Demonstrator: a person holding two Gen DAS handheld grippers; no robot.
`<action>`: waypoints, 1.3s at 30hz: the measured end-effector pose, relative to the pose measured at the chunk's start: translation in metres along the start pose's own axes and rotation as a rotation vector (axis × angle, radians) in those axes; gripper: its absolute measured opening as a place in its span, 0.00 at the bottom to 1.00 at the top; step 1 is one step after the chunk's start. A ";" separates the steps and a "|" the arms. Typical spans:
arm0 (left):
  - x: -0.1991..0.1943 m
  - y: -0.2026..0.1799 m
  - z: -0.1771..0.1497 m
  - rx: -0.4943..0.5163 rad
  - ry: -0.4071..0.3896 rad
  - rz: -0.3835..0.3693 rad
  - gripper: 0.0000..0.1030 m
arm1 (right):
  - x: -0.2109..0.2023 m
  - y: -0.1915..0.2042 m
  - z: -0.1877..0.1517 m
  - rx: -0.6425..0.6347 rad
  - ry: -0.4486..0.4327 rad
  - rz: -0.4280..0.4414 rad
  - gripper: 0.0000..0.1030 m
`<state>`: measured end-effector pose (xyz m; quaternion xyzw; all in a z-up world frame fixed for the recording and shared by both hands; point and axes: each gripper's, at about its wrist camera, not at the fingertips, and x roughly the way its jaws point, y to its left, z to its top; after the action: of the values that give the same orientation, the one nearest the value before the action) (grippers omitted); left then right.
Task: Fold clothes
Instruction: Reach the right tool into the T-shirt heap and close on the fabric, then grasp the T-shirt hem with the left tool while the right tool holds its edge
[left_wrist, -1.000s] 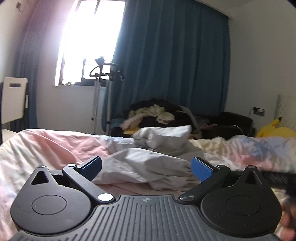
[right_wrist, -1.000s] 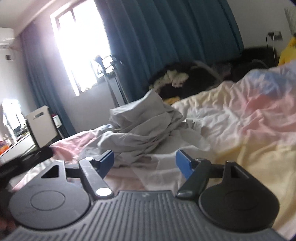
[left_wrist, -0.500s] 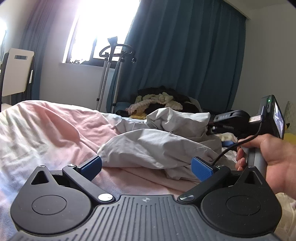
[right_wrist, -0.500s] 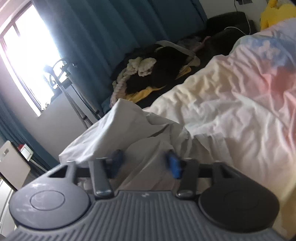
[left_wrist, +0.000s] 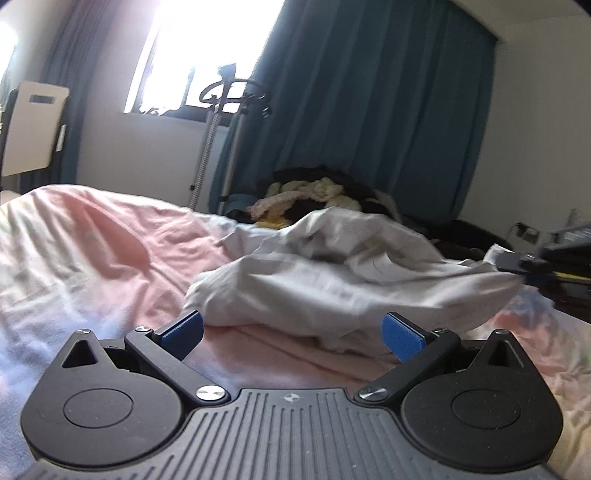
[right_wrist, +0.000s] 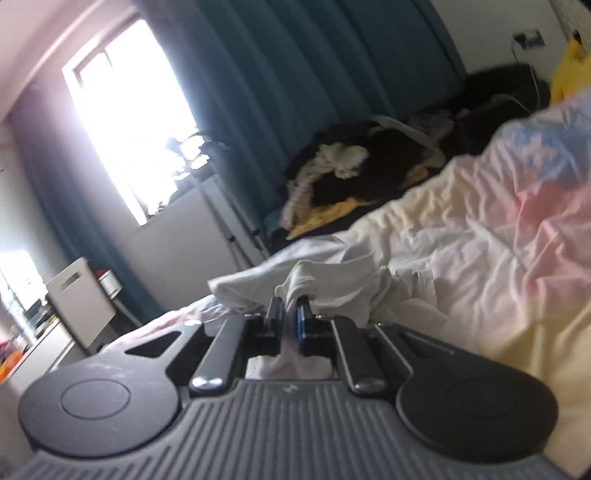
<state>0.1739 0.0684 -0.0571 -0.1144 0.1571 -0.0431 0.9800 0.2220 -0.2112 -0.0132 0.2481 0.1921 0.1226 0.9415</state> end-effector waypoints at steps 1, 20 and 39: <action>-0.005 -0.001 0.002 0.002 -0.012 -0.009 1.00 | -0.016 0.003 -0.001 -0.013 -0.004 0.013 0.08; -0.096 -0.065 -0.012 0.243 -0.069 -0.167 1.00 | -0.147 -0.074 -0.083 0.094 0.333 -0.098 0.12; -0.027 -0.197 -0.079 1.064 0.002 -0.155 0.88 | -0.163 -0.101 -0.071 0.176 0.128 -0.182 0.48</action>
<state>0.1133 -0.1367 -0.0754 0.3867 0.1055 -0.1889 0.8965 0.0600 -0.3204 -0.0732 0.3030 0.2837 0.0349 0.9091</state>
